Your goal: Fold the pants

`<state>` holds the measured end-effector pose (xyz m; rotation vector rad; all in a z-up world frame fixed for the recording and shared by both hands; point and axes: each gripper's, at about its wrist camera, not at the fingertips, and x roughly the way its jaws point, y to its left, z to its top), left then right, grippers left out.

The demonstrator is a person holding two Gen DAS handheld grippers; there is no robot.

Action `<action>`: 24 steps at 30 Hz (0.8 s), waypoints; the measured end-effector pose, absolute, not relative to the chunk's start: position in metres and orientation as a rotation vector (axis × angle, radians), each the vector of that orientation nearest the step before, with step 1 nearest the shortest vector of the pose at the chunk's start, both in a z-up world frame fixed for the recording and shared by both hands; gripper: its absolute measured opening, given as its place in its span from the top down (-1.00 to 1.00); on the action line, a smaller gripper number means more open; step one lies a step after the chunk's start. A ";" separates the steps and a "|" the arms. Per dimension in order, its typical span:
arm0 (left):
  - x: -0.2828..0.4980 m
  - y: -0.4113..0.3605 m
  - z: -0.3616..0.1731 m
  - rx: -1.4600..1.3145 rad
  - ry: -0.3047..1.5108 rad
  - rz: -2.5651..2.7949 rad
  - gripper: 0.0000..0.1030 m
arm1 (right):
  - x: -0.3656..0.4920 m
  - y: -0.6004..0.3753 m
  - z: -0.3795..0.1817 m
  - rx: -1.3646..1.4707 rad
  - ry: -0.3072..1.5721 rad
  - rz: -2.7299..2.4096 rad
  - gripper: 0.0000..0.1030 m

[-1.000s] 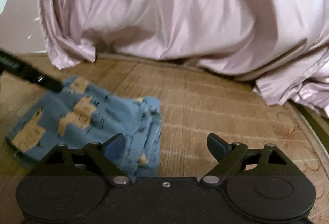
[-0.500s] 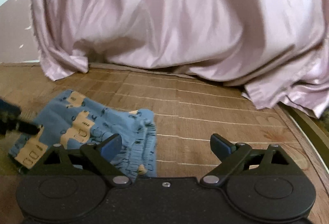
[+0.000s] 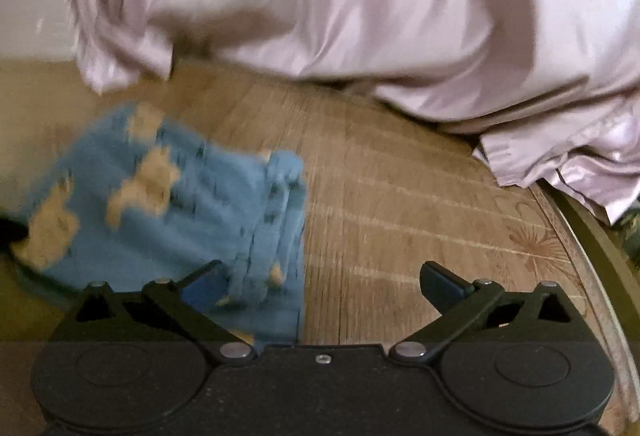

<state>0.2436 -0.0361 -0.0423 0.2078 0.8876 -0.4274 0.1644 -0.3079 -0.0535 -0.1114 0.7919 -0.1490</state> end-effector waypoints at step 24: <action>0.248 -0.058 -0.049 0.097 0.912 -0.396 -0.94 | 0.231 -0.396 -0.097 0.251 0.707 0.124 -0.50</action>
